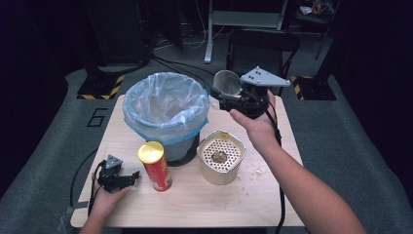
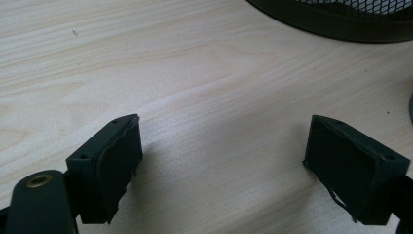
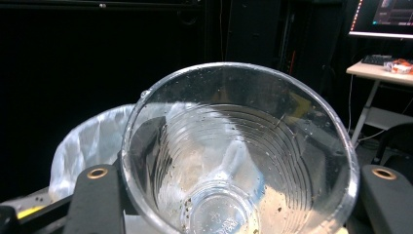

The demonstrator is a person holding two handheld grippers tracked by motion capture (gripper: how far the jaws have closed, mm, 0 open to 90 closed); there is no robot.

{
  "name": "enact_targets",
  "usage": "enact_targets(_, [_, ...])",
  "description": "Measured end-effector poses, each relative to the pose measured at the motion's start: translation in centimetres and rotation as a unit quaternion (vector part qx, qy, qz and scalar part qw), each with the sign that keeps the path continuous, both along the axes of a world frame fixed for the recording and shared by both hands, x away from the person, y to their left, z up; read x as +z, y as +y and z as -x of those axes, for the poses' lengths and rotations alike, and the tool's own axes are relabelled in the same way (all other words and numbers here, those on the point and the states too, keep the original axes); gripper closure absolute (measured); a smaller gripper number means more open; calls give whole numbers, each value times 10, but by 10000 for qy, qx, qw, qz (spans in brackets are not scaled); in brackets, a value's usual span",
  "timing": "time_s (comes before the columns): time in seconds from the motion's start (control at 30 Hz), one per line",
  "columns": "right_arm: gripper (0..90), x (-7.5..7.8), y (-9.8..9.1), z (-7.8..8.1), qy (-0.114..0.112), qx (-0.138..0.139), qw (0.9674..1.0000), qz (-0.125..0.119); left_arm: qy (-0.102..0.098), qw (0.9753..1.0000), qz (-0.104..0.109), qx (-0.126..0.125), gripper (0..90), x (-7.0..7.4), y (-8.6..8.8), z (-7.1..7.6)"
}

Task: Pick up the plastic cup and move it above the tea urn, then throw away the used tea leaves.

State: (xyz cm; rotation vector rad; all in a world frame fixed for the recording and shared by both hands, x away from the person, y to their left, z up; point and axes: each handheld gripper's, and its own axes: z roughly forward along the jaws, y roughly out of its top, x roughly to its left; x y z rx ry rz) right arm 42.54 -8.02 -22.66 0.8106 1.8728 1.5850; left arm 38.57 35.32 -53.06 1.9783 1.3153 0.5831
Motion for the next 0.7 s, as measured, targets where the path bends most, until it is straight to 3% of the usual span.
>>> enact_targets(0.23, [331, 25, 19, -13, -153, 187, 9997, 14, 18, 10000, 60, 24, 132, 0, -1, 0])
enact_targets(0.33, [325, 32, 38, -23, -203, 333, 9992, 39, -12, 10000, 29, 24, 132, 0, 0, 0])
enact_targets(0.47, [320, 31, 58, -35, -169, 428, 9989, 69, 51, 10000, 12, -6, 133, 1, 0, 0])
enact_targets(0.7, [307, 18, 91, -57, 94, 604, 9977, 303, 49, 10000, 17, -6, 132, 1, 0, 0])
